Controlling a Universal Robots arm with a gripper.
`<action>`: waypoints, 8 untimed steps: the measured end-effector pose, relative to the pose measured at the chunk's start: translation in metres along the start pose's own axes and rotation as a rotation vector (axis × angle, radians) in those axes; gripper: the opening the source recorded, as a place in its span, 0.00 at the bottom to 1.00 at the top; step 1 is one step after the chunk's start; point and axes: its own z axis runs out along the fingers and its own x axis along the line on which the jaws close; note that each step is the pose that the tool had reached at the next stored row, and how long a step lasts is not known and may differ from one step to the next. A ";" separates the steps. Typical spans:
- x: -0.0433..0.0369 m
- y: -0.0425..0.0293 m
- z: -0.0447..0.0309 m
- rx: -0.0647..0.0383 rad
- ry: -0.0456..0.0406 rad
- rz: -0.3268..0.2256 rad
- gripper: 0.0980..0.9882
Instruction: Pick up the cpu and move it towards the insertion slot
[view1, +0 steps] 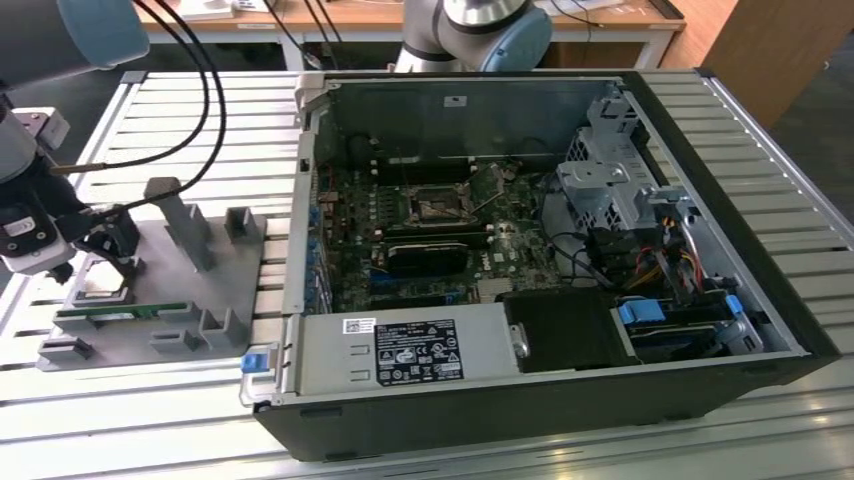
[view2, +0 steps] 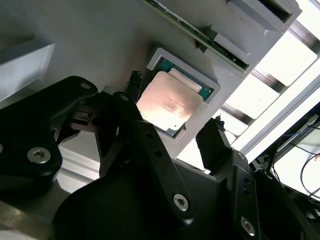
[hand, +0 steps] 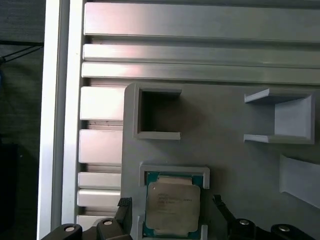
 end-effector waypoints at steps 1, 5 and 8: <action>0.0000 0.0004 0.0010 0.000 0.0000 0.000 0.70; -0.0001 0.0014 0.0050 0.004 0.0000 0.000 0.70; -0.0001 0.0018 0.0081 0.012 0.0001 0.000 0.70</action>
